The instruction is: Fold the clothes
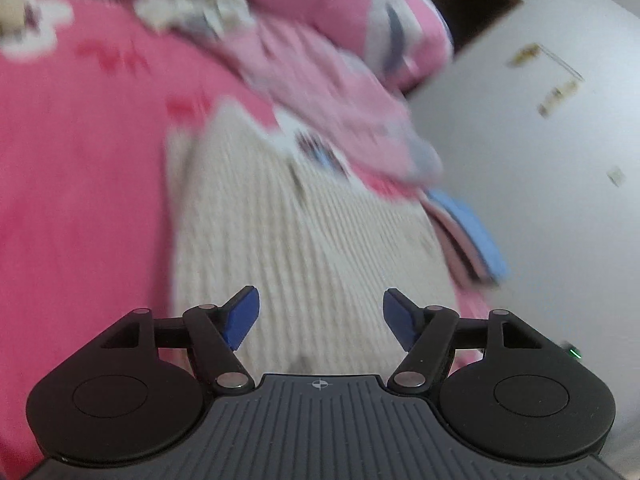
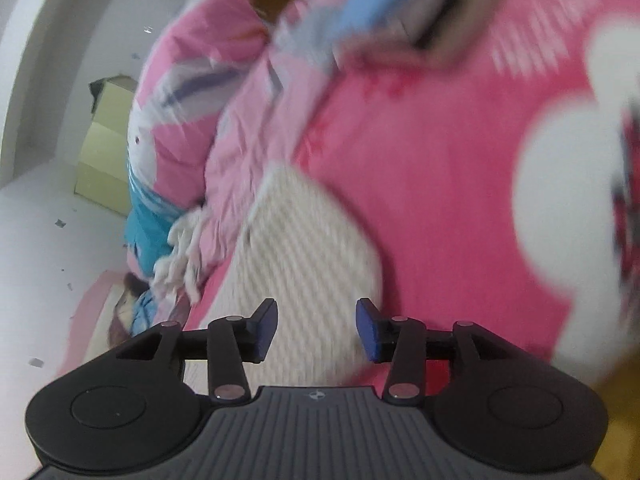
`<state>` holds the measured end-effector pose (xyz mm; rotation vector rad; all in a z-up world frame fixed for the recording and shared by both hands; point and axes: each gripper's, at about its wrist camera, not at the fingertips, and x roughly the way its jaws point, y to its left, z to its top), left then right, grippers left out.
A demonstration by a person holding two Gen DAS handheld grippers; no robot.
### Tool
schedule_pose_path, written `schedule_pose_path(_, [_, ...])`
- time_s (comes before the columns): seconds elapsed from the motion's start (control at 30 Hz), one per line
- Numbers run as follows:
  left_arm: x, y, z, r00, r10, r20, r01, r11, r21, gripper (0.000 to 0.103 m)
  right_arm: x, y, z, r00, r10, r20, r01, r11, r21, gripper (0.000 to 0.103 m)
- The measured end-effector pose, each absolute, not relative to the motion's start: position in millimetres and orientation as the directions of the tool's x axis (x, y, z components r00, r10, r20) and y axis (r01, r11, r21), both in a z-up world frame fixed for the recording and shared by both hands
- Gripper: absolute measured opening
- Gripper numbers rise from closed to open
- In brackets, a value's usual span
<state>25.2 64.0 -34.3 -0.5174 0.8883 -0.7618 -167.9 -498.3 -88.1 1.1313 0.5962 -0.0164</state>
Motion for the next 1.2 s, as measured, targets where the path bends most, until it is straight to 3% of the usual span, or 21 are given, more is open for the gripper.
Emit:
schedule_pose_path(0.2, [12.0,67.6,-70.5,0.385,-0.775,-0.501,0.246,0.609,-0.754,0.069,-149.9,-477.9,-132.6,0.832,0.346,-0.433,0.332,0.315,0.889,0.05])
schedule_pose_path(0.33, [19.1,72.6,-88.7,0.453,-0.768,-0.452,0.133,0.559,-0.818,0.069,-139.8,-478.2,-149.5,0.884,0.303,-0.357,0.311,0.191,0.931,0.049])
schedule_pose_path(0.5, [17.6,62.9,-96.8,0.53,-0.726,-0.439,0.077,0.556,-0.827,0.066,-140.9,-477.4,-155.8,0.913,0.237,-0.331,0.312,0.113,0.943,0.043])
schedule_pose_path(0.83, [-11.8,59.5,-94.9,0.561,-0.692,-0.454,0.109,0.606,-0.788,0.071,-141.1,-474.7,-157.3,0.916,0.224,-0.333,0.321,0.088,0.943,0.043])
schedule_pose_path(0.97, [-13.2,53.5,-103.3,0.598,-0.67,-0.44,0.11,0.612,-0.783,0.083,-142.4,-473.9,-154.9,0.907,0.223,-0.356,0.34,0.107,0.934,0.046])
schedule_pose_path(1.2, [6.6,39.9,-101.7,0.677,-0.61,-0.411,0.134,0.652,-0.747,0.083,-139.4,-472.8,-156.0,0.907,0.207,-0.366,0.354,0.093,0.931,0.046])
